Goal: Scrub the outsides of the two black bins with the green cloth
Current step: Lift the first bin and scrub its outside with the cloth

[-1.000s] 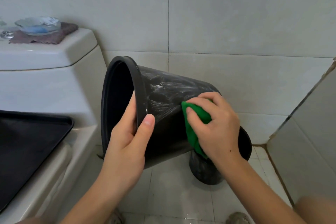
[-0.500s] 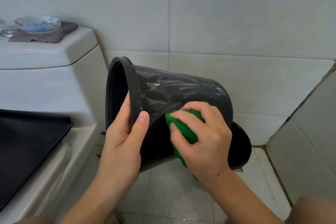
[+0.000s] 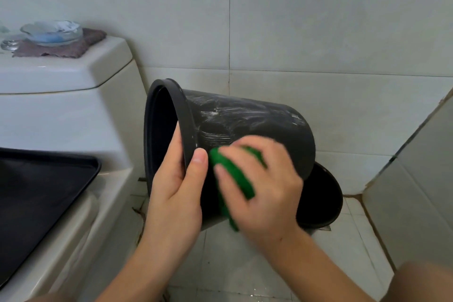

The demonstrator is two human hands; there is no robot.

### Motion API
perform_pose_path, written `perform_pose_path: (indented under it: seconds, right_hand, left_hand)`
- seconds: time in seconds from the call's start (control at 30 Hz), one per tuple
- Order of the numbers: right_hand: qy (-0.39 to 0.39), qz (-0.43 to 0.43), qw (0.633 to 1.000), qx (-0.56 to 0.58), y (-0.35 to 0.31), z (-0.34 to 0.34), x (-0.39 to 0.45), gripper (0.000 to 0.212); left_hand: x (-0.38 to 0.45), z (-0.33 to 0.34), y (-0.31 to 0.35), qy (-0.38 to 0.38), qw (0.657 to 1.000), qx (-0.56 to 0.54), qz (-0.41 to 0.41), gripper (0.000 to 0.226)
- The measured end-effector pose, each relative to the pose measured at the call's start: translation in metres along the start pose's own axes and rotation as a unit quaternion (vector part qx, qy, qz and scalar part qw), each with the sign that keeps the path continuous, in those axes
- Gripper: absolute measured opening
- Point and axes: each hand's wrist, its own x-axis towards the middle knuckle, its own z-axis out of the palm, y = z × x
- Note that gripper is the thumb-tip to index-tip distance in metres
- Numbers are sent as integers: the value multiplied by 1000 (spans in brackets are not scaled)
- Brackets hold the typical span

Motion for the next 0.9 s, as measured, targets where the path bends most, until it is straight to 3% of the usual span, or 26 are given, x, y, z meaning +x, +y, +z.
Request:
perform_pose_path:
  seconds: [0.07,0.13,0.4,0.5,0.63,0.77,0.9]
  right_hand:
    - [8,102,995,-15,10,0,17,25]
    - [5,148,989,-28,8,3,24,25]
    - [5,-27,999,20,-5,2,-9,21]
    - [-2,-24,1000,8,9,0,-1,21]
    - [35,73,997,-17,33,-4,-1,22]
    - [65,243,968,-7,60,-15,3,27]
    - [51,376,925,29,72,-20,6,53]
  left_hand:
    - [-3,5,0,-6,1000,23,6,55]
    - [-5,9,-3,-5,999,35,7,56]
    - [-5,9,0,9,999,16,-39,45]
    - [-5,6,0,5,999,24,-30,54]
    - [-3,-2,5,22,1000,4,-16,52]
    - [-1,-7,11,30,999,4,11,47]
    - [-3,-7,10,17,1000,6,15,48]
